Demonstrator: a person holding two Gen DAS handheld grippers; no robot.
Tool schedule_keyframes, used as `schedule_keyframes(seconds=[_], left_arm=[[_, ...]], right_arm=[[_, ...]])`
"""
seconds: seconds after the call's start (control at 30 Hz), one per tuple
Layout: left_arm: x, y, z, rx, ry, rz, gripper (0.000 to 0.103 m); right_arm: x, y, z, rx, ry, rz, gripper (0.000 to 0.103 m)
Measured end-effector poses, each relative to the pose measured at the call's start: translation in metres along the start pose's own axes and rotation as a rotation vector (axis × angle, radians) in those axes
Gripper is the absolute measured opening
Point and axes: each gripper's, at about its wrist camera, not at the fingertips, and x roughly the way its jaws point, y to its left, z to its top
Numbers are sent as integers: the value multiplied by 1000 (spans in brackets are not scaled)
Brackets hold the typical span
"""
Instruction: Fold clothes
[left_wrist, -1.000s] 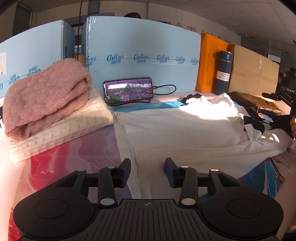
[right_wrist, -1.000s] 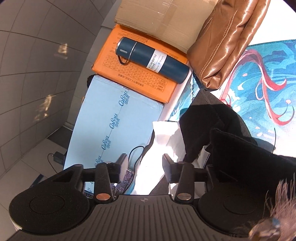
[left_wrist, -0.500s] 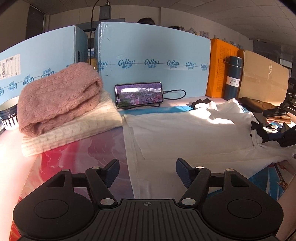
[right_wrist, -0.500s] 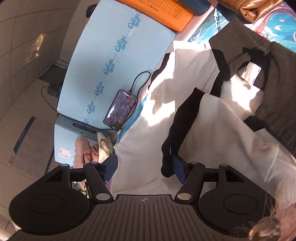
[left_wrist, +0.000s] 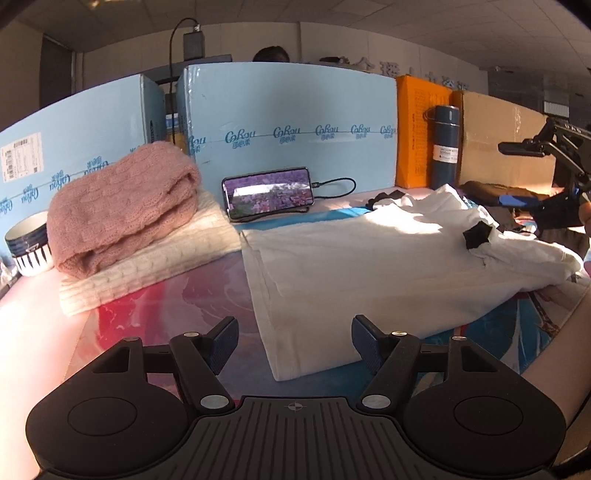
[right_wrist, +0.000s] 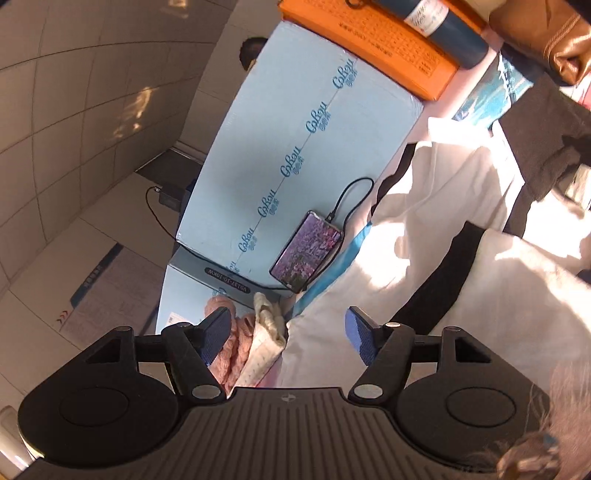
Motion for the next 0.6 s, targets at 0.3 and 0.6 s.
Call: schedule_keyframes(seconds=[0.3,0.6], left_arm=[[6,-41,-6,471,3,-22,69],[26,-52,-10,771,-23,-46,51]], right_arm=[[-134,-19,-26,22,-259,-333,72],[-119,-47,-48,124,-197,-444,70]])
